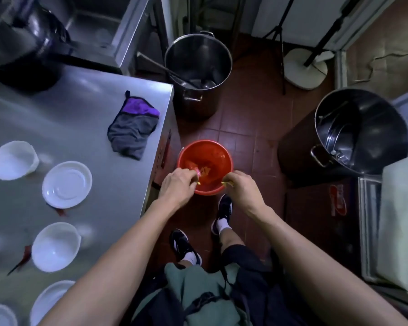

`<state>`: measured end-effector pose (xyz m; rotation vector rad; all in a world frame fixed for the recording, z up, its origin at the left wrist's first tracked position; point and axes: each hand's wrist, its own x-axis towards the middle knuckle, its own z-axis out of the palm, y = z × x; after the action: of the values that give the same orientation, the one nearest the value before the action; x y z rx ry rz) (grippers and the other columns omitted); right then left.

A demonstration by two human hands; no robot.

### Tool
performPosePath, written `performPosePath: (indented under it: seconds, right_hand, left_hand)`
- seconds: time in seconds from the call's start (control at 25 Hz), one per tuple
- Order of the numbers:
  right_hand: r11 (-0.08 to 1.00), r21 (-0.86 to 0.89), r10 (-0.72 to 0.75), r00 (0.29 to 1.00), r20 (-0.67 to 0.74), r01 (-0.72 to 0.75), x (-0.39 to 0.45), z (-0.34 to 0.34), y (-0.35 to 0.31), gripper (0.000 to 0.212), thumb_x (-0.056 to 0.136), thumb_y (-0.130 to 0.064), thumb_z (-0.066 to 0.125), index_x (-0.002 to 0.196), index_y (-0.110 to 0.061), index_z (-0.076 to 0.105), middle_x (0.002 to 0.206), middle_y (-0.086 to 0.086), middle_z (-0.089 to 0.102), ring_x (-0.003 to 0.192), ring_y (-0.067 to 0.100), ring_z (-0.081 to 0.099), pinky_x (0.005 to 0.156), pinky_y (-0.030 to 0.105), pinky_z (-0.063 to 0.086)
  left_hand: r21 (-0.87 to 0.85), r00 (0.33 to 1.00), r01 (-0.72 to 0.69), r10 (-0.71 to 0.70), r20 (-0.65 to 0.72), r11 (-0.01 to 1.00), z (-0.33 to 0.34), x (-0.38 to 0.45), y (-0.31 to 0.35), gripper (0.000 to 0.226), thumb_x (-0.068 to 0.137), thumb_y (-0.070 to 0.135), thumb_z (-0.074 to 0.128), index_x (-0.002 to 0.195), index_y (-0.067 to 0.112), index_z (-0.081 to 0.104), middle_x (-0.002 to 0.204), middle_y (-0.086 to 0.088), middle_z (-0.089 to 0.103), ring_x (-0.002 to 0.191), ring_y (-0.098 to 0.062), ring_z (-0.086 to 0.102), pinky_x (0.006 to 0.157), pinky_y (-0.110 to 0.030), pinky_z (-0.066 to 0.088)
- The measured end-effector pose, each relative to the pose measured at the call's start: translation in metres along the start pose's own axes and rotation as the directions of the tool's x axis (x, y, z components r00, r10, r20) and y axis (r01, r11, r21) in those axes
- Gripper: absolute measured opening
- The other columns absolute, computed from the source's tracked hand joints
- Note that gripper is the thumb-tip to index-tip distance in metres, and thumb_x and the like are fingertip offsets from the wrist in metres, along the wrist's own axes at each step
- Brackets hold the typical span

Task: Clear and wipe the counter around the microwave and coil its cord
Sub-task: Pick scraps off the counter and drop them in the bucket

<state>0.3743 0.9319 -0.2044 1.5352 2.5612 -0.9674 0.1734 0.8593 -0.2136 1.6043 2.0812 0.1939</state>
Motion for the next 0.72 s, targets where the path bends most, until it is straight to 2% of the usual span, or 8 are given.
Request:
performPosePath:
  seconds: [0.24,0.44,0.72]
  right_hand:
    - [0.997,0.004,-0.082,0.993,0.087,0.082,0.059,-0.036,0.047,0.016,0.094,-0.016,0.06,0.106,-0.012,0.069,0.104,0.006,0.065,0.098,0.027,0.061,0.083,0.042,0.051]
    - [0.992,0.023,-0.128,0.981,0.147,0.126,0.104,-0.045,0.072,0.02,0.094,-0.012,0.058,0.111,-0.01,0.069,0.105,0.008,0.066,0.099,0.029,0.061,0.08,0.038,0.048]
    - [0.998,0.038,-0.062,0.963,0.264,0.053,0.138,-0.024,0.102,0.022,0.095,-0.012,0.056,0.112,-0.014,0.069,0.109,0.006,0.065,0.102,0.029,0.061,0.081,0.041,0.05]
  left_hand:
    - [0.054,0.999,-0.003,0.0,0.045,0.999,-0.012,0.076,0.049,0.016,0.09,0.031,0.063,0.106,0.029,0.067,0.106,0.007,0.066,0.107,-0.018,0.056,0.092,-0.033,0.045]
    - [0.045,0.995,0.071,-0.074,0.065,0.996,-0.004,0.114,0.063,0.015,0.09,0.031,0.063,0.104,0.029,0.067,0.105,0.006,0.066,0.105,-0.019,0.056,0.091,-0.035,0.047]
    - [-0.017,0.969,0.196,-0.192,0.153,0.98,0.028,0.147,0.046,0.008,0.091,0.03,0.062,0.098,0.031,0.065,0.1,0.008,0.065,0.102,-0.019,0.057,0.086,-0.037,0.049]
